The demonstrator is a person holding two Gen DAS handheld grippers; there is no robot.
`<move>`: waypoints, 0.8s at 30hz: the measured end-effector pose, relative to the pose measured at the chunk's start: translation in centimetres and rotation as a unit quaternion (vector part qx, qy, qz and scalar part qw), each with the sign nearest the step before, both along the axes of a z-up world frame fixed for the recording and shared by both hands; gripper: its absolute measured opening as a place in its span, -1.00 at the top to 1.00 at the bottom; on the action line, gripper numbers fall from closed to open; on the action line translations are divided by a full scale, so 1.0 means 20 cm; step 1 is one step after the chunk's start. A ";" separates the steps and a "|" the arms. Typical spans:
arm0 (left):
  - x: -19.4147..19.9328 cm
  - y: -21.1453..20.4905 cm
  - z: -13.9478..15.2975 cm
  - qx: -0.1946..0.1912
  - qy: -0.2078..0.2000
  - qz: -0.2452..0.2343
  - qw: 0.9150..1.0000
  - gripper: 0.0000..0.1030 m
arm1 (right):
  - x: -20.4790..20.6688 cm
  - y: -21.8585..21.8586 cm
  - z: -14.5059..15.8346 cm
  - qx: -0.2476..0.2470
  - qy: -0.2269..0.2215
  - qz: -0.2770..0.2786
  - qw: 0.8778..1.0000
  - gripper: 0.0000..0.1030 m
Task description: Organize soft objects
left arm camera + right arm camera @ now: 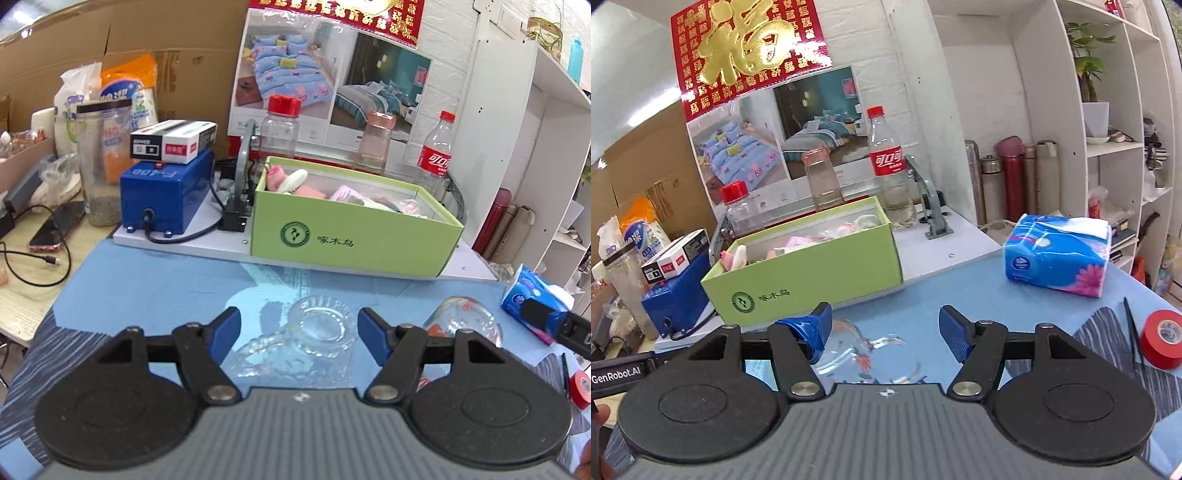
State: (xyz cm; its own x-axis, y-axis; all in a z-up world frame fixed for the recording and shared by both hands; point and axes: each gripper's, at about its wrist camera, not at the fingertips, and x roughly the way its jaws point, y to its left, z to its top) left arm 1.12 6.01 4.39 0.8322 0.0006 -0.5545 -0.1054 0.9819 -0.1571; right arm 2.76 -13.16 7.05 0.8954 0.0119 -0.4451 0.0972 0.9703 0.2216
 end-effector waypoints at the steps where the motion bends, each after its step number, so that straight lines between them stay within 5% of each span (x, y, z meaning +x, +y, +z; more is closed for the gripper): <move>1: -0.01 0.00 -0.01 0.004 0.002 0.003 1.000 -0.36 | -0.01 0.00 0.00 -0.001 -0.003 -0.003 1.000 0.03; 18: -0.15 -0.12 -0.02 0.059 -0.014 -0.015 0.998 -0.36 | -0.15 0.04 -0.02 -0.006 -0.001 0.033 0.999 0.01; 24: -0.14 -0.10 -0.02 0.049 -0.009 -0.013 0.999 -0.36 | -0.15 0.07 -0.04 -0.010 0.014 0.051 0.999 0.00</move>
